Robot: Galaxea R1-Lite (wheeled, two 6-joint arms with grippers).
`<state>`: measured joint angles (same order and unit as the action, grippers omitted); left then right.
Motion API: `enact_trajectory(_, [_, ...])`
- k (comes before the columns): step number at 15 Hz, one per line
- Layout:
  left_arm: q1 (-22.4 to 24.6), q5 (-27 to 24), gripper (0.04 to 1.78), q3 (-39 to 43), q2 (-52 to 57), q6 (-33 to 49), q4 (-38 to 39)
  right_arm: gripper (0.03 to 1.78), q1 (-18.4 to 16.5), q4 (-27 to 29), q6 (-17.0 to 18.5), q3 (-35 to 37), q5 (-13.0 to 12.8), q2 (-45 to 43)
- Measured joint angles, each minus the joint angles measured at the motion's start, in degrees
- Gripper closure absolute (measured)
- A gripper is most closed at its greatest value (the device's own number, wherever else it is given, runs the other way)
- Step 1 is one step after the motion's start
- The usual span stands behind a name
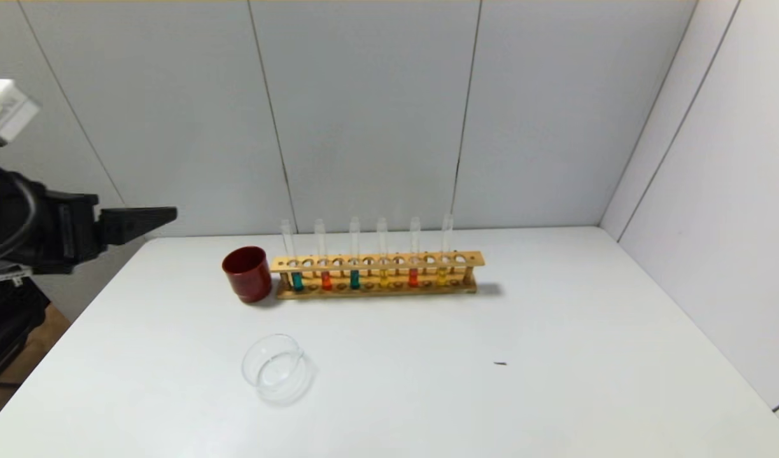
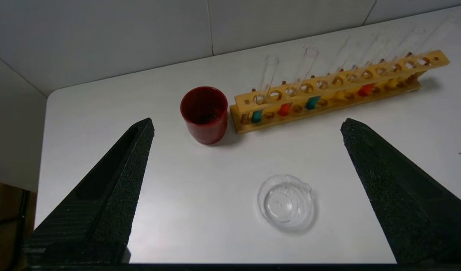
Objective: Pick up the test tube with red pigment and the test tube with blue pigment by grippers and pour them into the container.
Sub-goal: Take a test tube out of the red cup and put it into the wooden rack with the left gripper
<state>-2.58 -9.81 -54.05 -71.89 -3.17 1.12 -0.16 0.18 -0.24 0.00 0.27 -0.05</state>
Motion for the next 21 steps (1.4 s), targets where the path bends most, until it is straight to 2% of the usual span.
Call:
enact_trajectory(5, [-1.2,0.0,0.07,-4.5,-17.9,1.7,8.1,0.06,0.0,0.0,0.0,0.0,0.0,0.0])
enact_trajectory(10, [-4.1,0.3,0.07,-5.7,-28.5,3.3,14.3,0.06,0.0,0.0,0.0,0.0,0.0,0.0])
enact_trajectory(17, [-6.4,1.3,0.07,-9.7,-36.9,3.6,14.7,0.06,0.0,0.0,0.0,0.0,0.0,0.0])
enact_trajectory(21, [-7.7,4.4,0.07,-13.6,-41.5,3.7,14.7,0.06,0.0,0.0,0.0,0.0,0.0,0.0])
